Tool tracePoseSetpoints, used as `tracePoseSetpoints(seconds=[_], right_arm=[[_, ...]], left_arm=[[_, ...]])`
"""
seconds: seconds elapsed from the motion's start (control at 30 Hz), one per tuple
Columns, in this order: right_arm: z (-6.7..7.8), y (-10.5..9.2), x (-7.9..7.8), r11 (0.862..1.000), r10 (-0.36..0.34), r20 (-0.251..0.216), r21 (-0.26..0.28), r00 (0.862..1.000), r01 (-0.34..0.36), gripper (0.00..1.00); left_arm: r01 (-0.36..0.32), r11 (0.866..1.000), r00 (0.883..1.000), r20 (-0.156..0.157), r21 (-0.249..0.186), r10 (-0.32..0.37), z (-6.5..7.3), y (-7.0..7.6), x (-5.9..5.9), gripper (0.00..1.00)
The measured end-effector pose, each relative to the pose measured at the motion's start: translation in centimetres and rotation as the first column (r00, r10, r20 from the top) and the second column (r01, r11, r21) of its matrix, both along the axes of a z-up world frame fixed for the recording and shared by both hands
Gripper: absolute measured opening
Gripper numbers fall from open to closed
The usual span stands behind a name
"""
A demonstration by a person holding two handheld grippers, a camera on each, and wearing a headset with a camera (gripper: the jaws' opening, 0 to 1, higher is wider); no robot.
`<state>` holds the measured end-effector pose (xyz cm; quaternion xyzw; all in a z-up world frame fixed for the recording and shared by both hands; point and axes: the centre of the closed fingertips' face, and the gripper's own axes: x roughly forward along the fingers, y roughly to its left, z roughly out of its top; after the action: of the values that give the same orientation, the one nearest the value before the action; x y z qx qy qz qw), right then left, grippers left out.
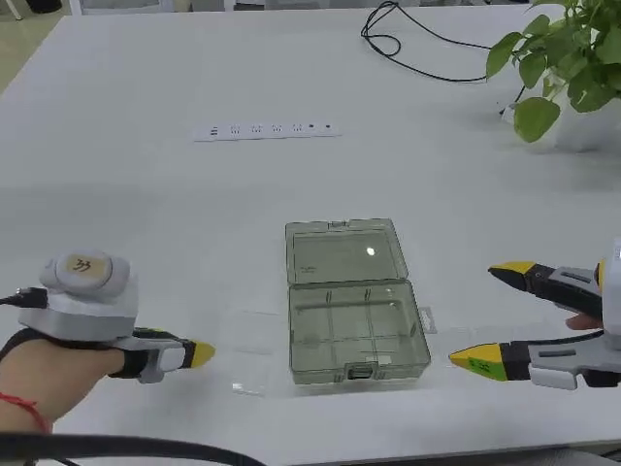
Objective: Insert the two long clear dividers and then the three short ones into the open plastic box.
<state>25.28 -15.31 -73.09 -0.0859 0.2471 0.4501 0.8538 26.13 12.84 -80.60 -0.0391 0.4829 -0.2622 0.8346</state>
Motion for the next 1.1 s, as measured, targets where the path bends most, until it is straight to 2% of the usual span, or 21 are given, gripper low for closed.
tracePoseSetpoints(seconds=[0.33,0.43,0.6,0.73,0.9,1.1], right_arm=[[1.6,1.5,0.3,0.998,-0.010,-0.005,0.062,1.000,0.010,0.75],[2.1,2.2,0.2,0.997,-0.004,-0.006,0.074,1.000,0.004,0.73],[2.9,3.3,0.2,0.996,0.009,-0.005,0.089,1.000,-0.009,0.72],[4.0,4.1,0.4,0.993,0.002,0.007,0.118,1.000,-0.003,0.67],[5.1,5.3,0.7,0.989,-0.008,0.014,0.147,1.000,0.005,0.63],[5.5,6.5,1.1,0.984,-0.048,-0.015,0.174,0.999,0.050,0.63]], left_arm=[[-0.017,0.995,0.998,0.060,-0.100,0.023,2.5,-1.9,0.5,0.30],[-0.011,0.990,0.996,0.083,-0.140,0.023,3.5,-2.9,0.7,0.30],[0.003,0.983,0.993,0.118,-0.182,0.018,4.9,-4.5,1.0,0.30],[0.017,0.971,0.989,0.147,-0.239,0.019,6.3,-6.1,1.2,0.30],[0.046,0.961,0.984,0.178,-0.271,0.003,7.2,-7.9,1.2,0.30],[0.066,0.947,0.980,0.198,-0.313,-0.003,8.0,-9.6,1.0,0.30]])
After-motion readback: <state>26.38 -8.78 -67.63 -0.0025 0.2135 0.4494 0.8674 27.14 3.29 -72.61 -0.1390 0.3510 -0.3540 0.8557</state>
